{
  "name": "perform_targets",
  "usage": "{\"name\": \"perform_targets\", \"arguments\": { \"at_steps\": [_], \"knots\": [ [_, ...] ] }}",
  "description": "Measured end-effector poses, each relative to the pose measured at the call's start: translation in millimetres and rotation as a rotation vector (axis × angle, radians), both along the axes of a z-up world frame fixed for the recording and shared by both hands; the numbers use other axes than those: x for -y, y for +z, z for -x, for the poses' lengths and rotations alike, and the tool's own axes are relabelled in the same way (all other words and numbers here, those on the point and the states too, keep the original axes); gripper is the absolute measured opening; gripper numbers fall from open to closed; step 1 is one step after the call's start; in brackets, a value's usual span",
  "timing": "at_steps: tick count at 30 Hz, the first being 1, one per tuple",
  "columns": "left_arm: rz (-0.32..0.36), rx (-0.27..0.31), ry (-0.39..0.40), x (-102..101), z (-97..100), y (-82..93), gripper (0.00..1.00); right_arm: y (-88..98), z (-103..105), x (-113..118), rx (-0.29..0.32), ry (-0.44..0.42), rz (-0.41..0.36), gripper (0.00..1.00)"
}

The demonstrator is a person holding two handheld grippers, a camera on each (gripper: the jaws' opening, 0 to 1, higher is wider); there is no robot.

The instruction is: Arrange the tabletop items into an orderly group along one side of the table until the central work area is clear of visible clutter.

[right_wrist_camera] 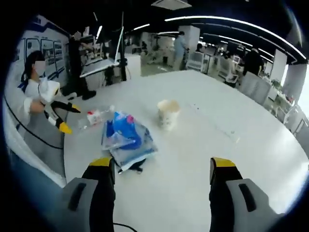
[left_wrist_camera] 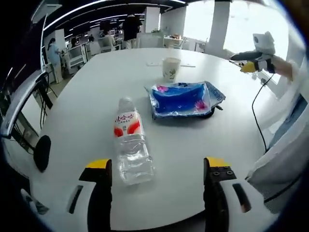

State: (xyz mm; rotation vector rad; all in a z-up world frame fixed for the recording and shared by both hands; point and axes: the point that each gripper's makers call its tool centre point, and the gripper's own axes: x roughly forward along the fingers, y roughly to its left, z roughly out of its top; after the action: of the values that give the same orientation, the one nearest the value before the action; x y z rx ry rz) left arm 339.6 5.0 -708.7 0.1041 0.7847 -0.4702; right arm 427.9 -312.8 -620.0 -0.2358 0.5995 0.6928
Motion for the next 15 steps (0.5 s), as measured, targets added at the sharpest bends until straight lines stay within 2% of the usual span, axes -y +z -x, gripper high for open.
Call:
{"name": "perform_targets", "arguments": {
  "at_steps": [2, 6, 9, 11, 14, 15],
  "knots": [
    [0.010, 0.006, 0.021, 1.0, -5.9, 1.8, 0.78, 1.2, 3.1, 4.4, -0.006, -0.002, -0.002, 0.82],
    [0.023, 0.000, 0.058, 2.5, -17.8, 0.9, 0.78, 0.5, 11.6, 8.8, -0.058, -0.052, -0.089, 0.80],
    [0.029, -0.006, 0.061, 8.3, -27.5, 2.5, 0.78, -7.3, 18.5, 12.0, -0.080, -0.063, -0.088, 0.78],
    [0.035, 0.006, 0.055, 13.8, -34.0, 7.1, 0.78, -12.2, 26.3, 7.0, -0.110, -0.075, -0.133, 0.77],
    [0.035, 0.019, 0.042, 18.4, -40.8, 11.6, 0.78, -8.3, 32.8, -5.6, -0.134, -0.084, -0.224, 0.78],
    [0.034, 0.022, 0.040, 18.8, -43.3, 12.0, 0.78, -8.0, 34.2, -7.5, -0.132, -0.076, -0.221, 0.78]
  ]
}}
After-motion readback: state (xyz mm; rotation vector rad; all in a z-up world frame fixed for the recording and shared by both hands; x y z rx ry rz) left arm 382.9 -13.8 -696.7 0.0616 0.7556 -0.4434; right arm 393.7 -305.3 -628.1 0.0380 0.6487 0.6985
